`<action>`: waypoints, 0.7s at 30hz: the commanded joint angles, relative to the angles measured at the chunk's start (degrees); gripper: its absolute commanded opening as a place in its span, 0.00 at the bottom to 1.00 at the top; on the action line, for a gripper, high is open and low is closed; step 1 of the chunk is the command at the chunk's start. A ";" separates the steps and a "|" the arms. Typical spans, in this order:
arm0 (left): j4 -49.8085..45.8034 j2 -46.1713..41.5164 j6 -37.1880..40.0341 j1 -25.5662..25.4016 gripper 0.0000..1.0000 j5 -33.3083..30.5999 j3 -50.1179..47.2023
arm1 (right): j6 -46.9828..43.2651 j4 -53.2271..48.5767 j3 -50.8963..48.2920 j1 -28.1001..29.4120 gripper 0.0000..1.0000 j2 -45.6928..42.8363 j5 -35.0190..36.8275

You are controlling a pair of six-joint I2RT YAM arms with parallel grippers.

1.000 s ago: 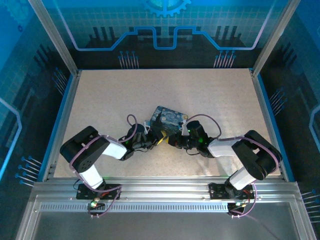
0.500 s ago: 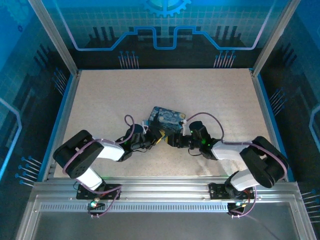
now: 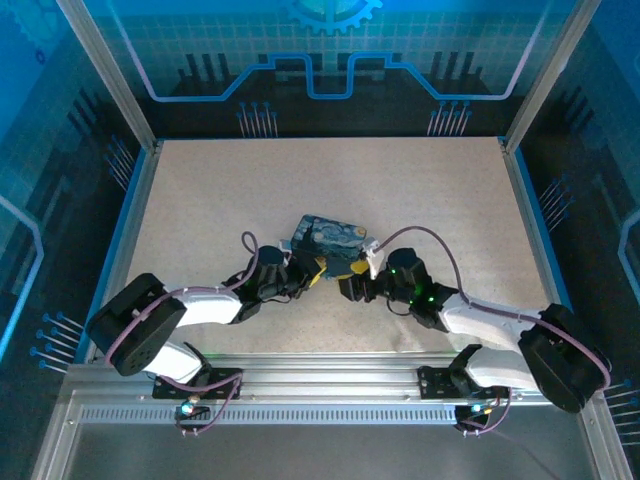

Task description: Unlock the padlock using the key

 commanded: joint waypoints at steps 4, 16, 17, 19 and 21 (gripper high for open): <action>-22.70 -5.72 -0.52 -0.42 0.00 -1.86 8.28 | -22.15 1.60 -1.05 6.39 0.63 -0.65 7.67; -34.54 -8.28 -3.80 -0.43 0.00 -2.99 12.54 | -32.18 4.55 2.34 14.71 0.64 5.53 21.04; -34.36 -8.28 -3.91 -0.41 0.00 -3.00 12.53 | -32.18 4.68 2.49 15.05 0.64 5.72 21.29; -34.13 -8.32 -4.10 -0.40 0.00 -2.91 12.51 | -32.20 4.93 2.83 15.55 0.63 6.34 21.77; -34.13 -8.32 -4.24 -0.43 0.00 -2.88 12.43 | -32.11 5.11 3.30 16.01 0.63 6.91 21.93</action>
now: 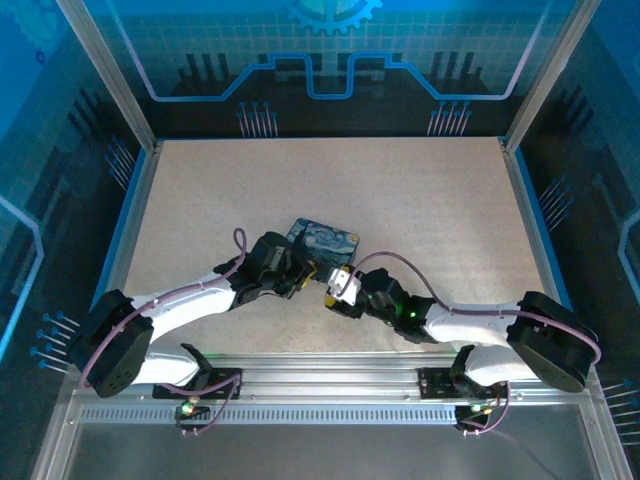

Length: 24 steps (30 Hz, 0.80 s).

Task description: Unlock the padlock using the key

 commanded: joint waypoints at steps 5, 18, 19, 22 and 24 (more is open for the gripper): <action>-0.17 -0.75 -1.69 -0.43 0.00 0.25 1.37 | -0.71 2.52 3.14 1.99 0.59 2.31 2.74; 0.61 -0.58 -2.01 -0.43 0.00 0.77 1.11 | 0.35 3.29 5.82 3.60 0.45 6.84 3.66; 0.64 -0.58 -2.11 -0.39 0.00 0.81 1.08 | 0.46 3.45 5.83 3.60 0.44 6.91 3.80; 0.64 -0.58 -2.16 -0.42 0.00 0.94 1.02 | 0.45 3.57 5.96 3.67 0.41 7.09 4.09; 0.77 -0.58 -2.31 -0.39 0.00 0.85 0.93 | 0.61 3.73 5.92 3.62 0.40 7.30 4.45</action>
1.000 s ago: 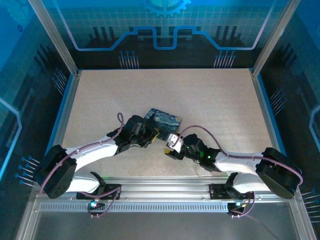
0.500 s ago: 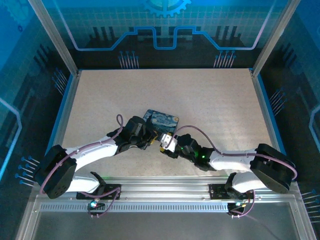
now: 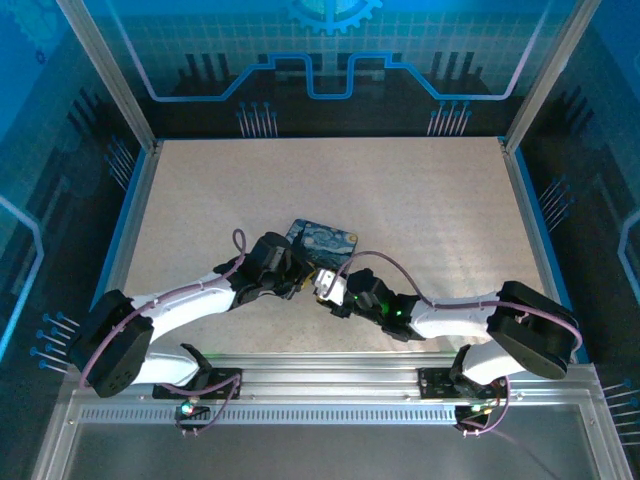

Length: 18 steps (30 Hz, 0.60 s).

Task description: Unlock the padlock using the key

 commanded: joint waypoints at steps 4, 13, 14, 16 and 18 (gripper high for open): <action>1.13 -0.49 -0.87 -0.43 0.00 0.94 0.85 | 0.86 2.56 1.77 0.75 0.40 1.23 1.27; 1.62 0.18 -1.27 -0.42 0.00 1.29 0.83 | 1.02 2.71 2.46 0.75 0.28 2.30 1.65; 1.73 0.21 -1.35 -0.43 0.00 1.38 0.76 | 1.07 2.90 2.47 0.76 0.26 2.39 1.70; 1.84 0.38 -1.37 -0.42 0.00 1.47 0.75 | 1.22 3.09 2.55 0.70 0.25 2.51 1.65; 2.01 0.52 -1.44 -0.42 0.00 1.56 0.75 | 1.37 3.17 2.64 0.75 0.23 2.68 1.61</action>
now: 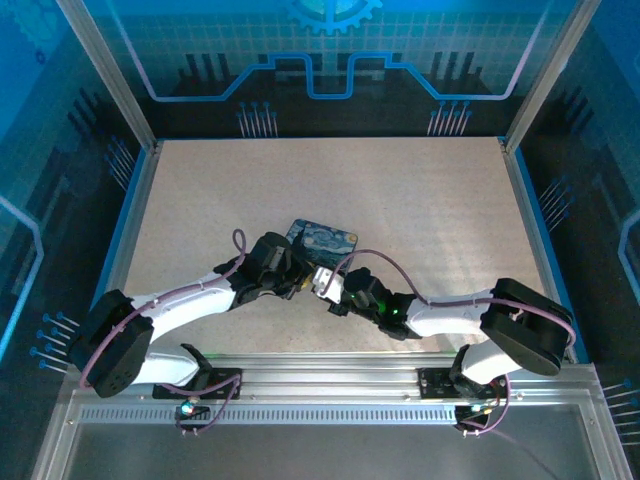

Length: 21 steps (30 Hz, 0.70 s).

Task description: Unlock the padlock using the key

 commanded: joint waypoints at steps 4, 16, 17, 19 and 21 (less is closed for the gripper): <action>2.34 0.83 -1.63 -0.43 0.00 1.88 0.58 | 0.77 1.94 1.99 0.76 0.20 0.90 0.56; 2.52 0.97 -1.80 -0.38 0.00 1.95 0.32 | 1.57 0.90 1.99 0.75 0.00 0.99 2.21; 2.52 0.97 -1.86 -0.41 0.00 2.00 0.31 | 1.71 0.89 1.99 0.76 0.00 1.00 2.31; 2.52 0.93 -1.79 -0.43 0.00 2.04 0.32 | 1.92 1.05 1.91 0.72 0.00 0.99 2.57; 2.52 0.87 -1.81 -0.40 0.00 2.02 0.32 | 2.49 0.91 1.99 0.71 0.00 1.04 2.58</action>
